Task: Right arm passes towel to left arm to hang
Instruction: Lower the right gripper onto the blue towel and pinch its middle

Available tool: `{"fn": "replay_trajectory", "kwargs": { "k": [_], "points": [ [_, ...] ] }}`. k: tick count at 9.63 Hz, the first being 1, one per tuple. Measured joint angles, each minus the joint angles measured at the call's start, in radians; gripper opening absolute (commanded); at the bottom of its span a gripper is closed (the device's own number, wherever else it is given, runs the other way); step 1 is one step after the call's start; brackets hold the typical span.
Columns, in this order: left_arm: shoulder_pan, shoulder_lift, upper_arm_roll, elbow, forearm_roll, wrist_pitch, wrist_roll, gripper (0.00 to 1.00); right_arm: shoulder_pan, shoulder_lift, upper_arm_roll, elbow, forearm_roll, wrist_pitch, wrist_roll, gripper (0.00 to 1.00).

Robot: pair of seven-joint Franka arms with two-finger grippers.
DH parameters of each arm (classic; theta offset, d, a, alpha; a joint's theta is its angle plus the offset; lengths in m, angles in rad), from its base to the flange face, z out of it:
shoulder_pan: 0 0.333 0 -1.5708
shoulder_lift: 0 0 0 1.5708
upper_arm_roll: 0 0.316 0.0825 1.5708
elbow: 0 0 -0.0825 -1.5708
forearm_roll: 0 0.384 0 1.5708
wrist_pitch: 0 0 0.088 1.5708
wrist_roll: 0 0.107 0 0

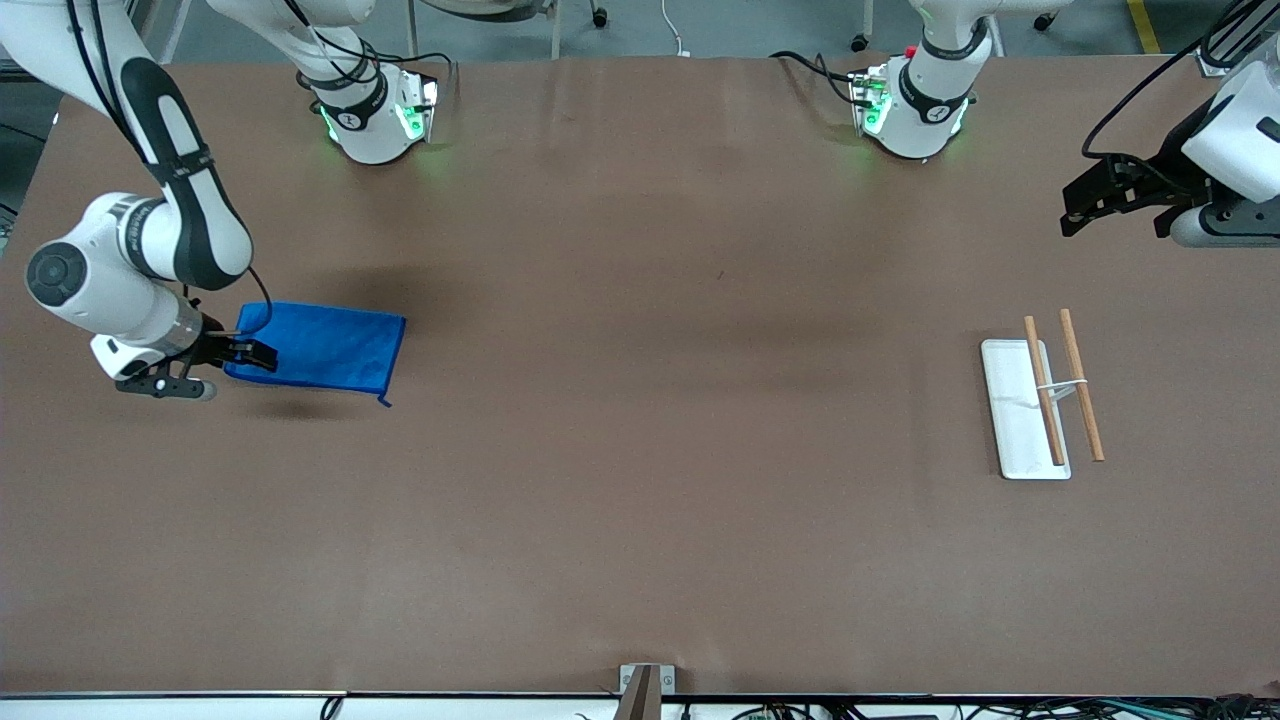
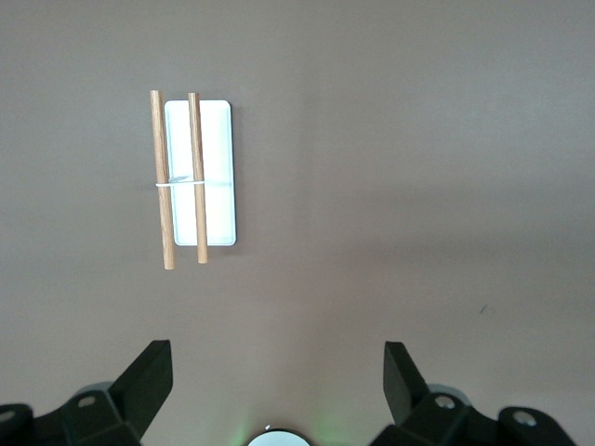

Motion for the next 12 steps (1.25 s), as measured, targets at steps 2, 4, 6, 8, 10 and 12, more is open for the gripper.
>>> {"fn": "replay_trajectory", "kwargs": {
  "k": [2, 4, 6, 8, 10, 12],
  "points": [
    [0.000, 0.000, 0.000, 0.000, 0.000, 0.000, 0.001, 1.00, 0.006, 0.033, 0.009, -0.029, 0.000, 0.052, 0.000, 0.94],
    [0.000, 0.000, 0.000, 0.000, 0.000, 0.000, 0.001, 1.00, 0.027, 0.036, 0.015, -0.052, 0.000, 0.061, 0.000, 0.93],
    [0.000, 0.000, 0.000, 0.000, 0.000, 0.000, 0.001, 1.00, 0.047, 0.036, 0.016, -0.069, 0.001, 0.062, 0.000, 0.89],
    [0.000, 0.000, 0.000, 0.000, 0.000, 0.000, 0.001, 1.00, 0.049, 0.043, 0.016, -0.084, 0.001, 0.062, 0.000, 0.87],
    [0.000, 0.000, 0.000, 0.000, 0.000, 0.000, 0.002, 1.00, 0.051, 0.065, 0.020, -0.087, 0.001, 0.063, 0.000, 0.83],
    [0.000, 0.000, 0.000, 0.000, 0.000, 0.000, 0.002, 1.00, 0.051, 0.072, 0.023, -0.087, 0.001, 0.068, 0.000, 0.16]
  ]
}}
